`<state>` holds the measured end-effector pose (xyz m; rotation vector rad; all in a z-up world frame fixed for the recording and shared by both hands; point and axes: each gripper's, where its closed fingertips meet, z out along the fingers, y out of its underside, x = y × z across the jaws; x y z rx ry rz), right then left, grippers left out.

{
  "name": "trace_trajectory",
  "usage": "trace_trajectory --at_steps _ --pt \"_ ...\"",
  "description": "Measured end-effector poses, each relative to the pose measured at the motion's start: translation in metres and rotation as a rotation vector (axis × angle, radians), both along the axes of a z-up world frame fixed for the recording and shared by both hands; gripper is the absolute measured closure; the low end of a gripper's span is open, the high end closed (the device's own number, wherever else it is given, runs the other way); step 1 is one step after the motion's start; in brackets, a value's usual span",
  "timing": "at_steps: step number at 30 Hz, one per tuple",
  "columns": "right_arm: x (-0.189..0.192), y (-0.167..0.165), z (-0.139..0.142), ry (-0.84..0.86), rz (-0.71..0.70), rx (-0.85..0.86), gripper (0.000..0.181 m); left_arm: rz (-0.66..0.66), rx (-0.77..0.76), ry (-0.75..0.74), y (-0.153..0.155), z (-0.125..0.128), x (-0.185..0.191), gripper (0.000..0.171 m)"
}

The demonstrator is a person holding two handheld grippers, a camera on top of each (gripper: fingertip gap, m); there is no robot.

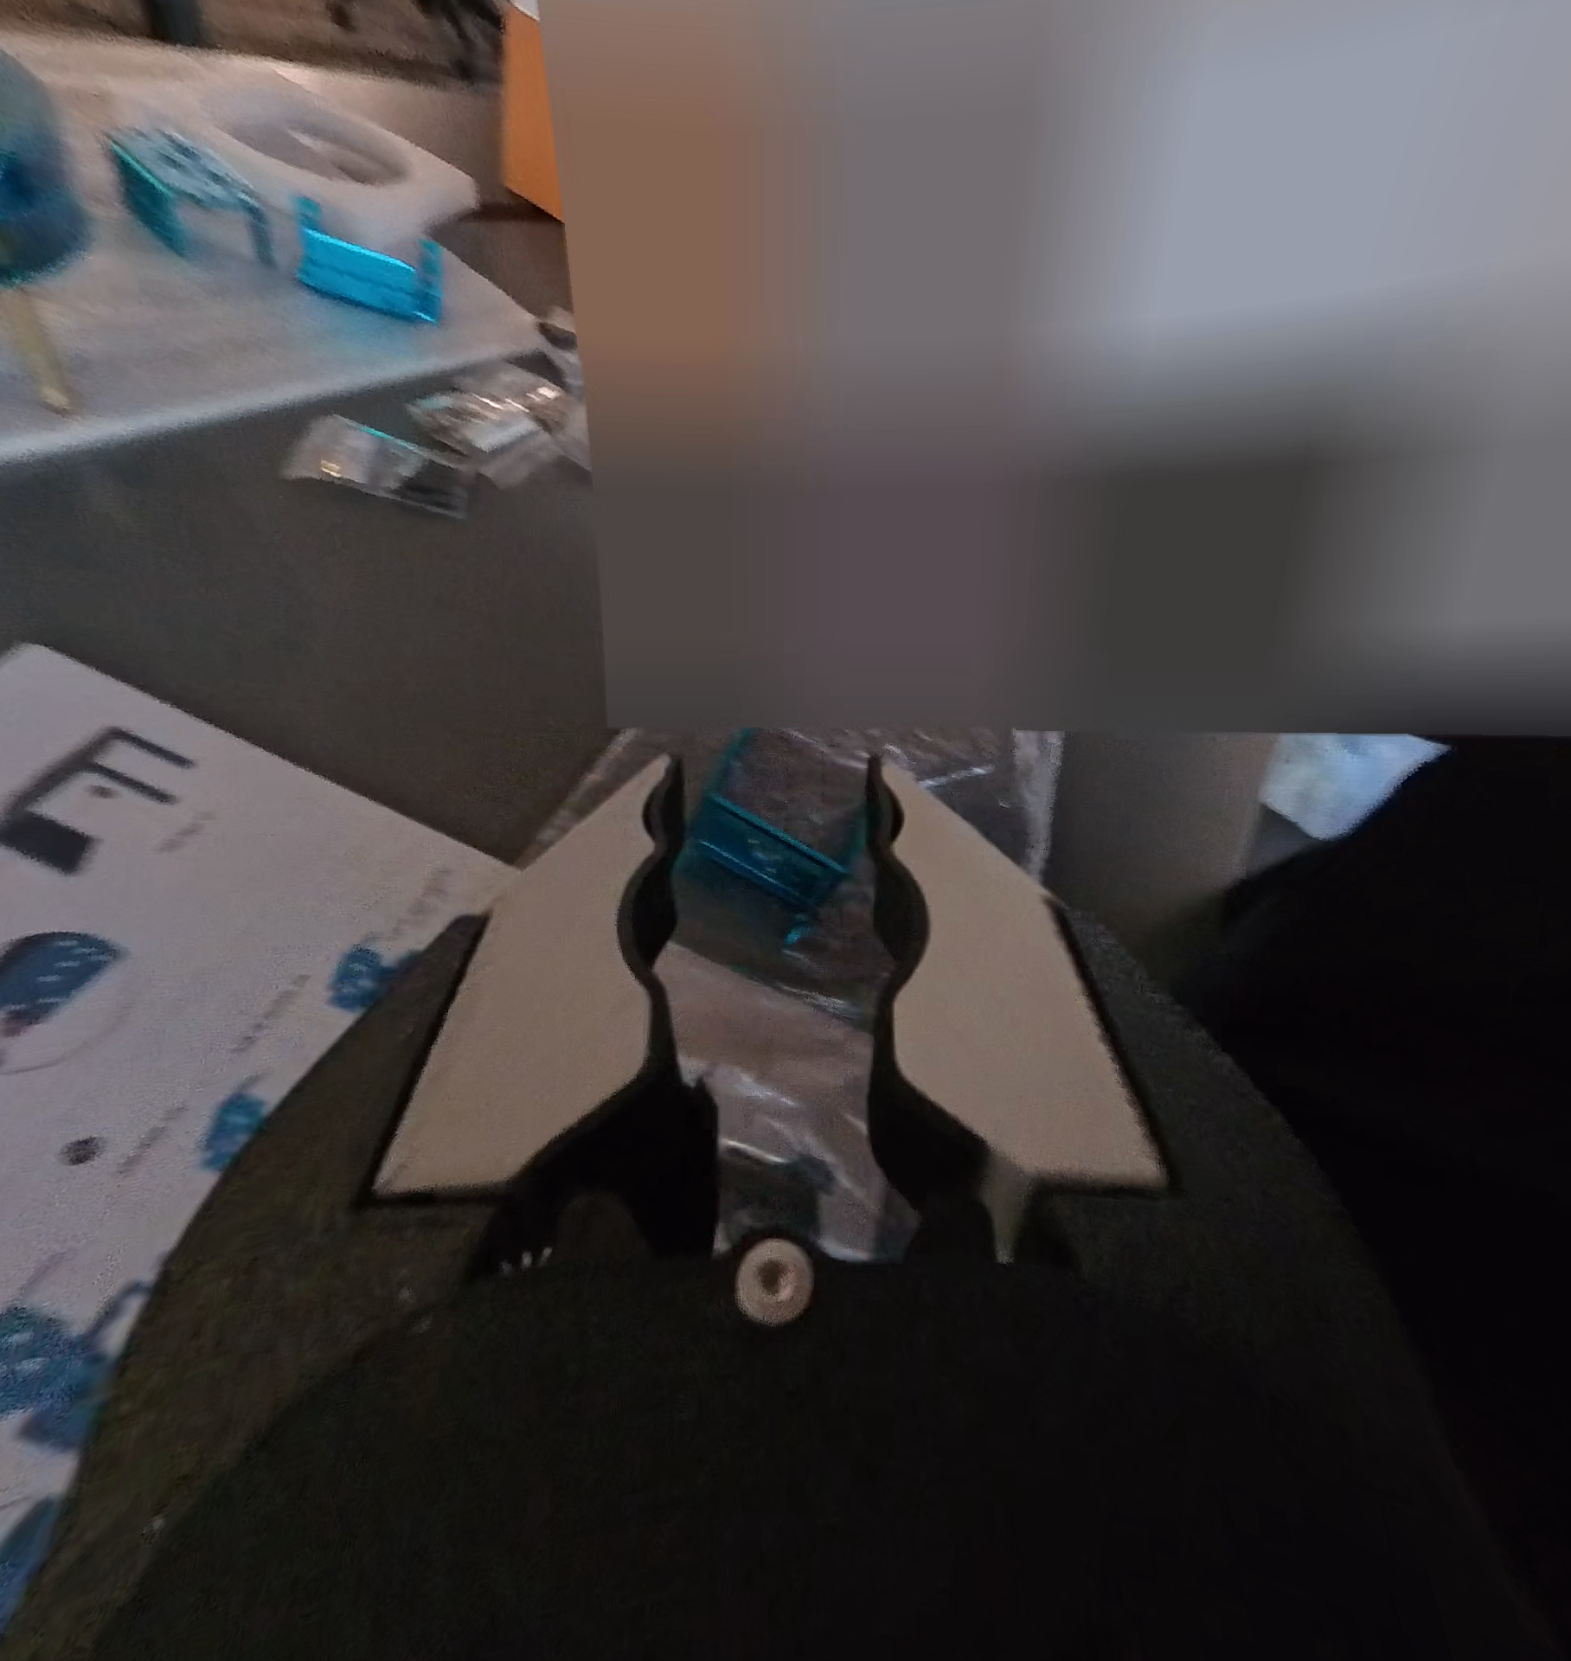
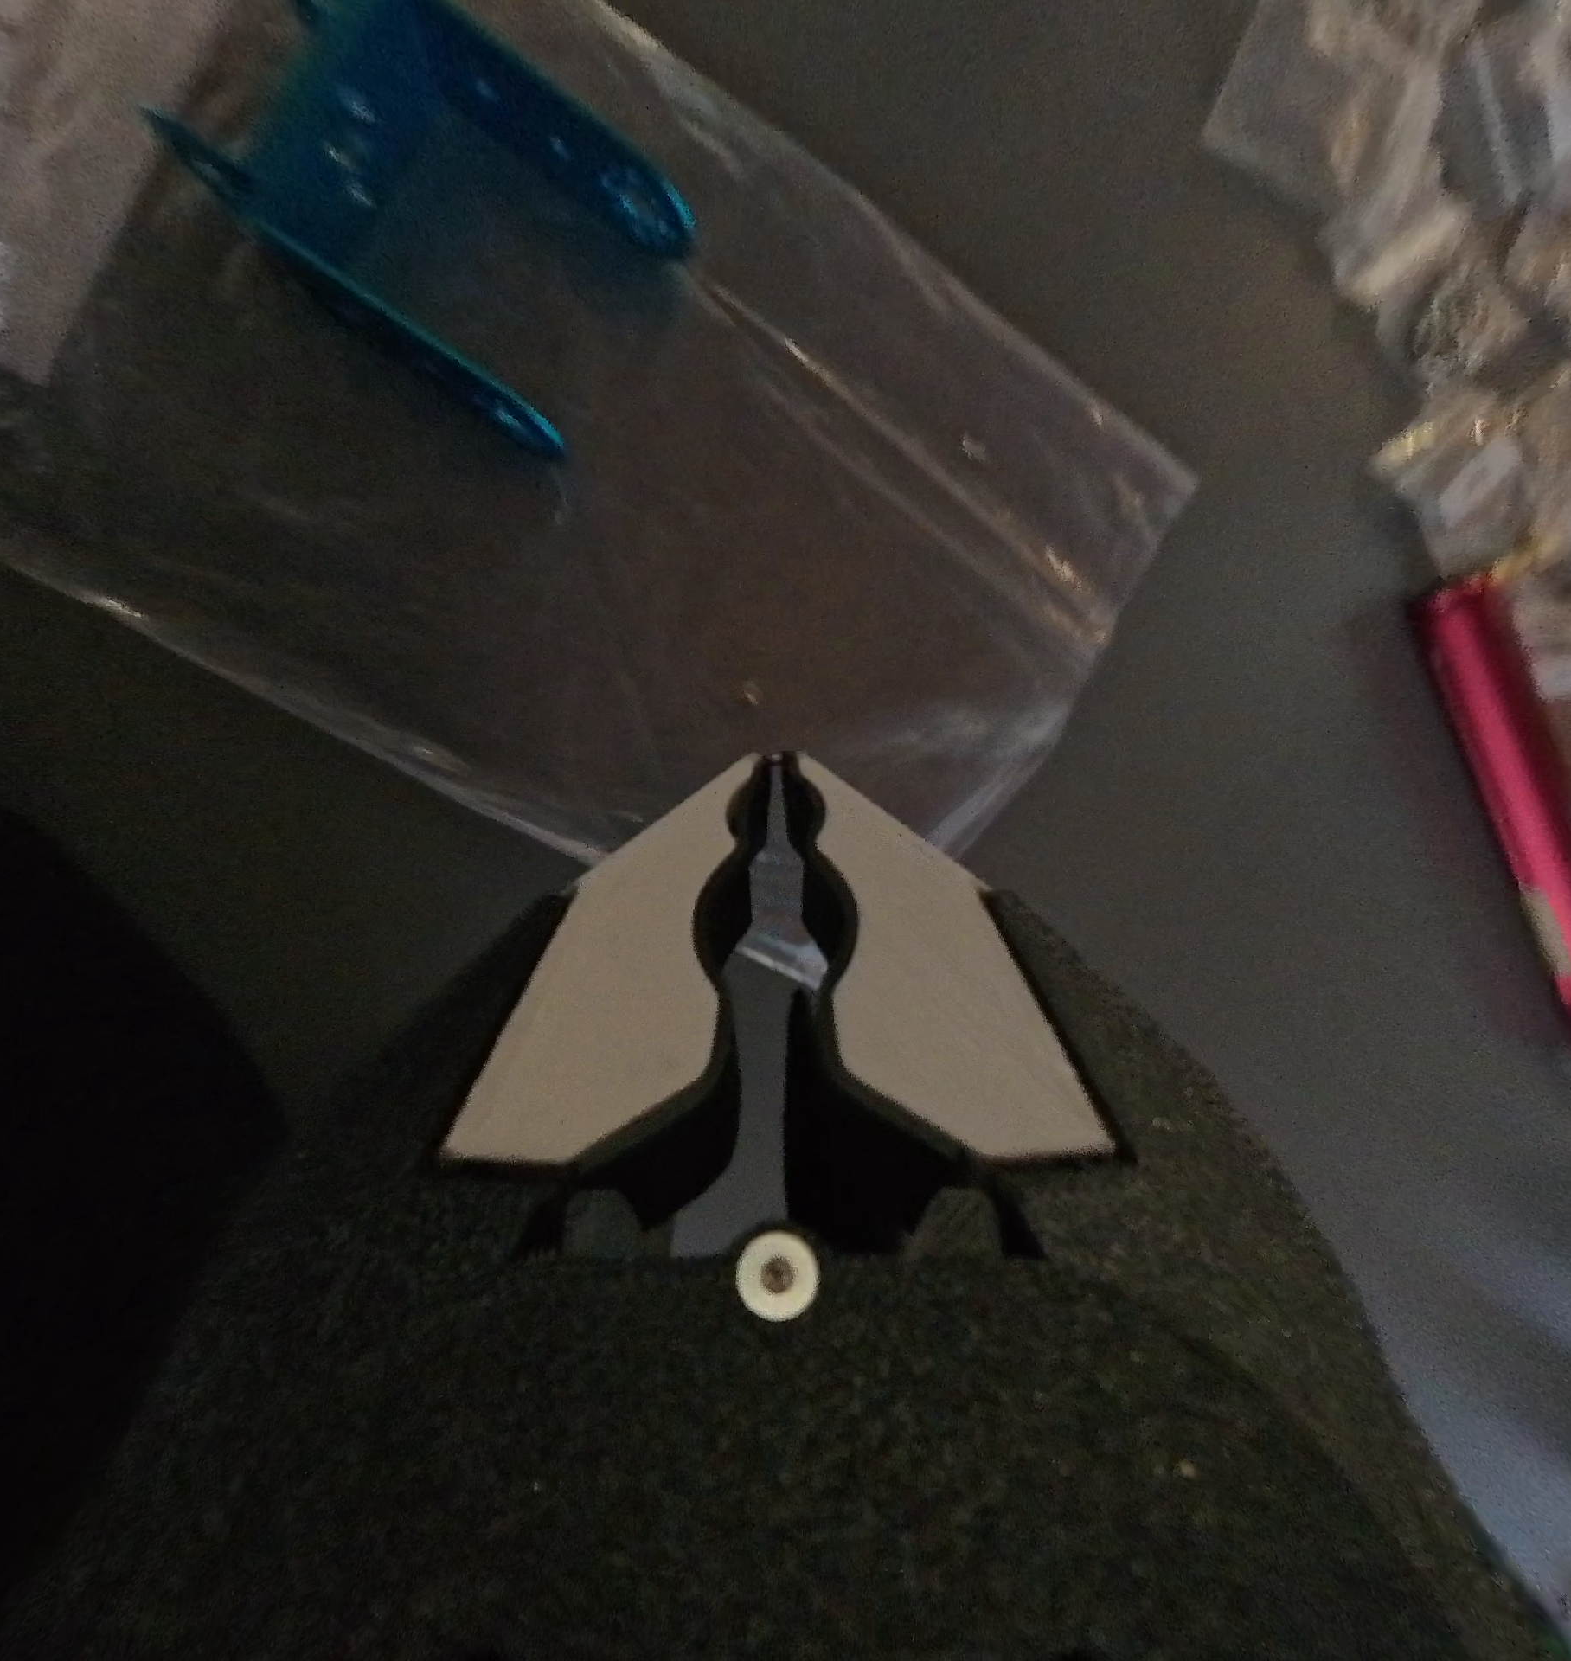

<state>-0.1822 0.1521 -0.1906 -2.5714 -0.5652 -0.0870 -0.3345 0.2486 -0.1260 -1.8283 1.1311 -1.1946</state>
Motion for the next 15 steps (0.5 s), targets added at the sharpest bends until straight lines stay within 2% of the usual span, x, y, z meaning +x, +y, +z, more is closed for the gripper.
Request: trace_trajectory --at_steps 4,6,10,15 --pt "-0.017 0.019 0.008 -0.012 0.190 0.091 0.179 -0.082 -0.116 0.057 -0.023 -0.015 0.007 0.115" --pt "-0.024 0.031 0.009 -0.034 0.272 0.143 0.179 -0.092 -0.104 0.109 -0.028 -0.025 0.010 0.107" --pt "-0.054 0.050 0.012 0.031 0.465 0.216 0.179 -0.128 -0.097 0.217 -0.039 -0.044 0.014 0.094" --pt "-0.080 0.065 0.017 0.124 0.627 0.252 0.180 -0.144 -0.072 0.298 -0.048 -0.059 0.021 0.088"
